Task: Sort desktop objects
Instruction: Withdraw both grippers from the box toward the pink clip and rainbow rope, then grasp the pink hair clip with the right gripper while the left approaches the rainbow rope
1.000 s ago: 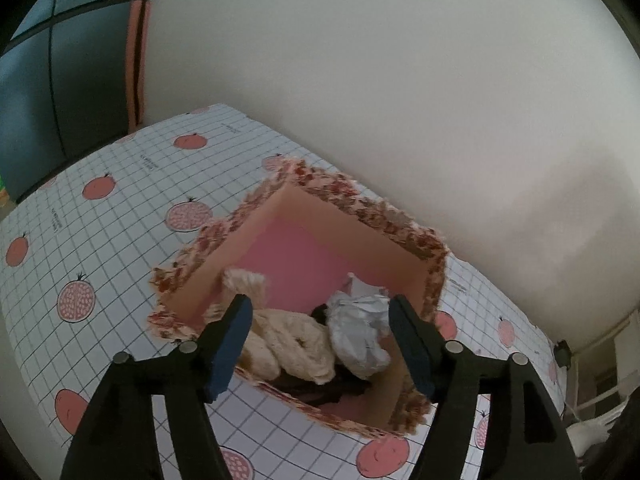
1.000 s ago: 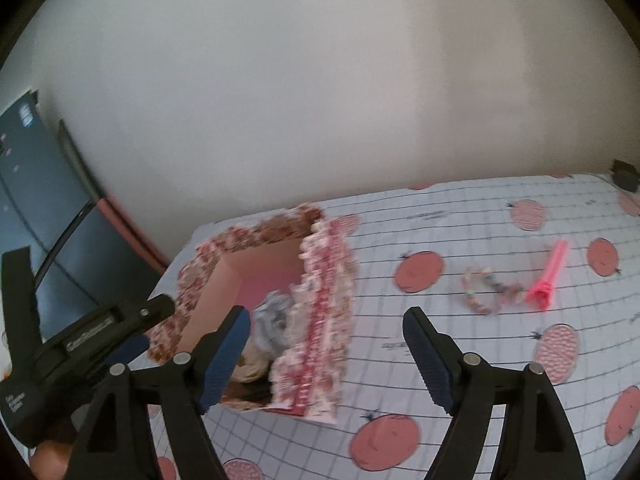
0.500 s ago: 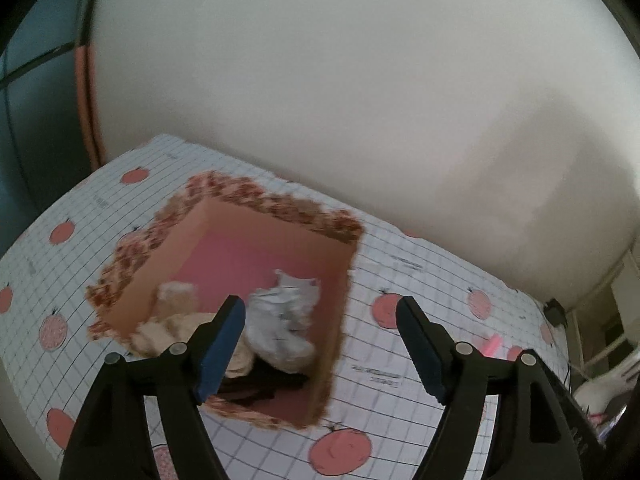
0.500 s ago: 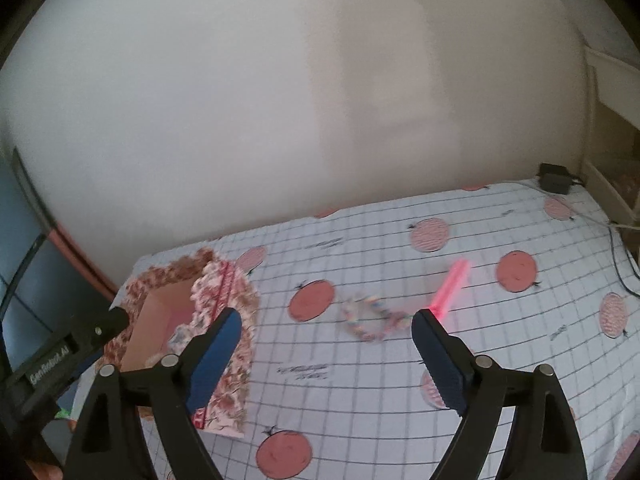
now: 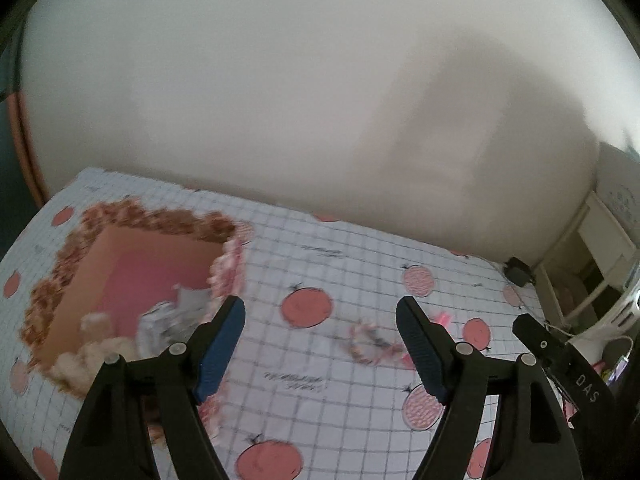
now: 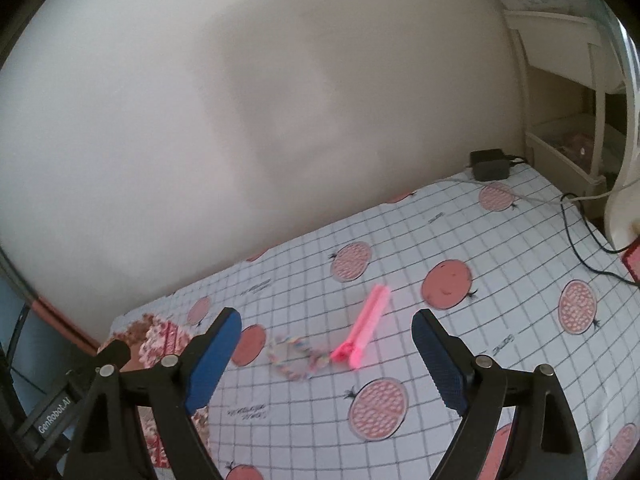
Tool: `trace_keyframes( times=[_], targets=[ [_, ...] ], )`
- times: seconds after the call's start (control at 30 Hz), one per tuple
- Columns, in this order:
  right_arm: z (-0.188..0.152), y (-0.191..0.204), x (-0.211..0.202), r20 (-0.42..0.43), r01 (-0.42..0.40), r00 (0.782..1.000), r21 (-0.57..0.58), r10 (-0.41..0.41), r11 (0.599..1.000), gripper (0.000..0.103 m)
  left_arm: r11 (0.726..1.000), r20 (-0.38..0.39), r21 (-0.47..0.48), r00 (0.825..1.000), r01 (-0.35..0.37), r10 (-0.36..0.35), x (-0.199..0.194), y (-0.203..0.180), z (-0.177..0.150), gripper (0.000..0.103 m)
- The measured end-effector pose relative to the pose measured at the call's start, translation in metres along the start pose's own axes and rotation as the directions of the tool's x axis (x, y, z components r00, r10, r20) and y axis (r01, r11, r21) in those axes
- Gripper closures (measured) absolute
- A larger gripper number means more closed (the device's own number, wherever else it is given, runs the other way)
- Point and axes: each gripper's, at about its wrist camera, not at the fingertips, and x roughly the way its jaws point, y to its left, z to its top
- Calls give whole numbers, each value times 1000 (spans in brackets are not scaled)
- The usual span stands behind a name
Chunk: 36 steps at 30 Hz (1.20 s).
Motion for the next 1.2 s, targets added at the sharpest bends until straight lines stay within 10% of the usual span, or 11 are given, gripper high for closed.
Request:
trace_keyframes(
  times=[1.2],
  targets=[
    [-55,-28,129,-118,40,992,-46,-45,998,14,991,-54,123,998,46,-39,144,-31,-79,25]
  ],
)
